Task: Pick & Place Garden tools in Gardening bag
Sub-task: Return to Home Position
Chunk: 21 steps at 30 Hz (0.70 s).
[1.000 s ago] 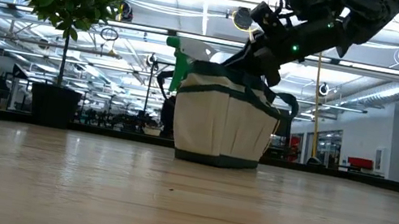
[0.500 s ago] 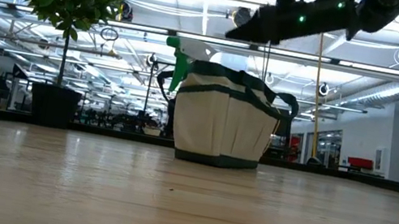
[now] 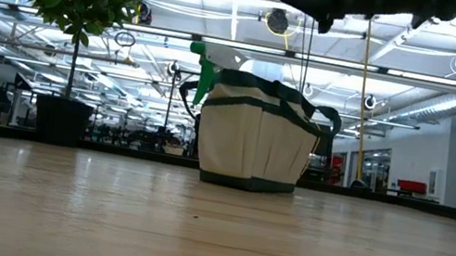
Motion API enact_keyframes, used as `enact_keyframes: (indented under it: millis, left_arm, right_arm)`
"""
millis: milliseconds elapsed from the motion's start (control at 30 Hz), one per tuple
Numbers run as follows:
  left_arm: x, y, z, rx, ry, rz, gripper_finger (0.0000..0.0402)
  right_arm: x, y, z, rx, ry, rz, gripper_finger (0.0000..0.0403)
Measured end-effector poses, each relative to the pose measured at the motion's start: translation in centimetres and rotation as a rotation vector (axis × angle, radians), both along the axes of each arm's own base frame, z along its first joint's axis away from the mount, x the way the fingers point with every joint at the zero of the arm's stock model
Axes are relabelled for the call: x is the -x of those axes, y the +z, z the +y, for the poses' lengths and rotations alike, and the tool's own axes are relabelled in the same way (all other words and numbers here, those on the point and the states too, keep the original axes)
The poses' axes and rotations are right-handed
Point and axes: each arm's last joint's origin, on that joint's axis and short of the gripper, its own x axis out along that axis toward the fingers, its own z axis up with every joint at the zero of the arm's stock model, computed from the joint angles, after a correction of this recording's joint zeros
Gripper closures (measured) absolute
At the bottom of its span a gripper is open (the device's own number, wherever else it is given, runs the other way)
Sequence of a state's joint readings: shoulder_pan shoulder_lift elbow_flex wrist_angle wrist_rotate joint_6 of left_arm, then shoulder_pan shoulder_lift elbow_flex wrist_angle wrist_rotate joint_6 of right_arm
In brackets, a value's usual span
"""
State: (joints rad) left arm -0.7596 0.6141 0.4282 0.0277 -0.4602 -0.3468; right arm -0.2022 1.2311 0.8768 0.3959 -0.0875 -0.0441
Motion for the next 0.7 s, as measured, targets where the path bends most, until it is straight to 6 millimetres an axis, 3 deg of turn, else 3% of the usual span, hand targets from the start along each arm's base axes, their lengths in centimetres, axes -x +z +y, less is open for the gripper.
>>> enact_keyframes:
  millis: [400, 700]
  left_arm:
    - [-0.8, 0.4, 3.2, -0.112, -0.096, -0.043, 0.0144]
    - [2.8, 0.7, 5.9, -0.136, -0.018, -0.080, 0.0144]
  right_arm:
    - [1.3, -0.3, 2.3, -0.062, 0.114, 0.142, 0.0402]
    - [3.0, 0.3, 2.9, -0.069, 0.126, 0.189, 0.0402]
